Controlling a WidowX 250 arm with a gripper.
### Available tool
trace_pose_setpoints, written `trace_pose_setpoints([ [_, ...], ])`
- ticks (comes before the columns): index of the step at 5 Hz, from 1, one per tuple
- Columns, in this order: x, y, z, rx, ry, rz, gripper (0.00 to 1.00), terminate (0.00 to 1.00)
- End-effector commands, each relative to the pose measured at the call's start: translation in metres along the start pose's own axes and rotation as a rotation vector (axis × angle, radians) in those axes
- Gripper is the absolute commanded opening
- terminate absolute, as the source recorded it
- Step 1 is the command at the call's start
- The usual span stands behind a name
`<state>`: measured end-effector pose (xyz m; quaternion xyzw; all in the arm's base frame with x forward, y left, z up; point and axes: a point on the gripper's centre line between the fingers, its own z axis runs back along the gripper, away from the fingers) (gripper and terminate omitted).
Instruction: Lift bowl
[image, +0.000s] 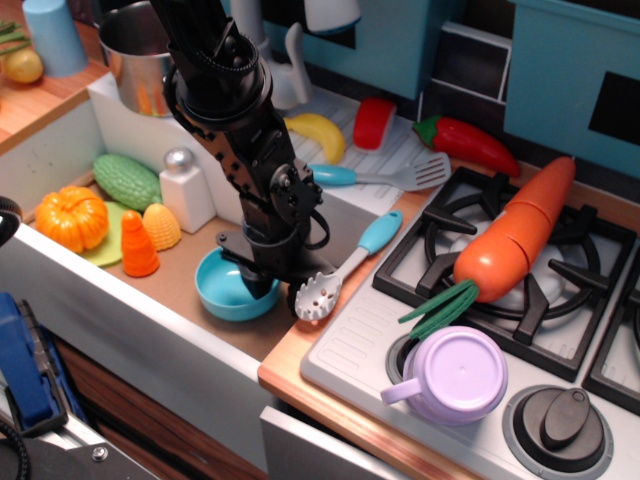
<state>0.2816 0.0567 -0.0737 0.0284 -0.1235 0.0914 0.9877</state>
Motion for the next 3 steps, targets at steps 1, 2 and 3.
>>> trace_pose_setpoints([
  [1,0.009,0.004,0.015,0.000,-0.011,0.010,0.00,0.00],
  [2,0.013,0.011,0.042,0.027,0.029,0.001,0.00,0.00],
  [3,0.012,0.015,0.069,0.048,0.064,-0.009,0.00,0.00],
])
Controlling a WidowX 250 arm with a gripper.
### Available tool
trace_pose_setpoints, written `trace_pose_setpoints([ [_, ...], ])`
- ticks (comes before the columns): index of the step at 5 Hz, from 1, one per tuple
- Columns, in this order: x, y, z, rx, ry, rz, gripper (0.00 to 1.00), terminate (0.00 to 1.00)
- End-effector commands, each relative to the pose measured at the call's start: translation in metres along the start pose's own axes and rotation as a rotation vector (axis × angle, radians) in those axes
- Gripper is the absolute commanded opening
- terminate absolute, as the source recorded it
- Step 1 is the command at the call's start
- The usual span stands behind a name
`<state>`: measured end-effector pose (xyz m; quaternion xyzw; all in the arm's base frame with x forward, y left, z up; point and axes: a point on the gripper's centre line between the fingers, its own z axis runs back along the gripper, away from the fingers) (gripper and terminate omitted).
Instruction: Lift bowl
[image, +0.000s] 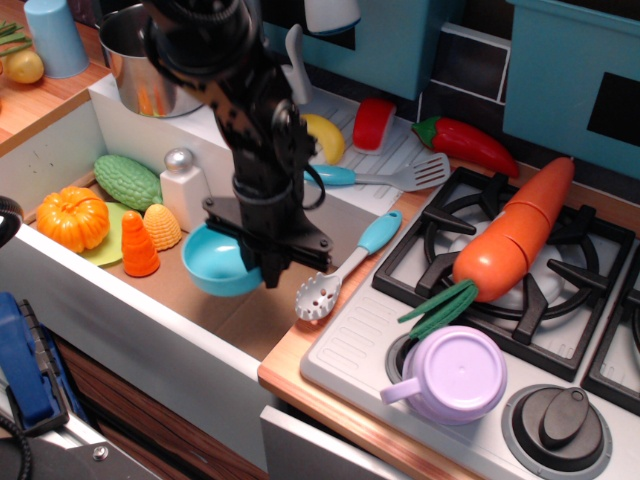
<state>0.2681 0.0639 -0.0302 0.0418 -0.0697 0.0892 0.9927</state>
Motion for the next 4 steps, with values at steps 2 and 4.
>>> trace_pose_setpoints([
  [2,0.021,0.005,0.067,0.110,-0.054,-0.073,0.00,0.00],
  [4,0.020,0.001,0.069,0.135,-0.122,-0.104,0.00,1.00],
])
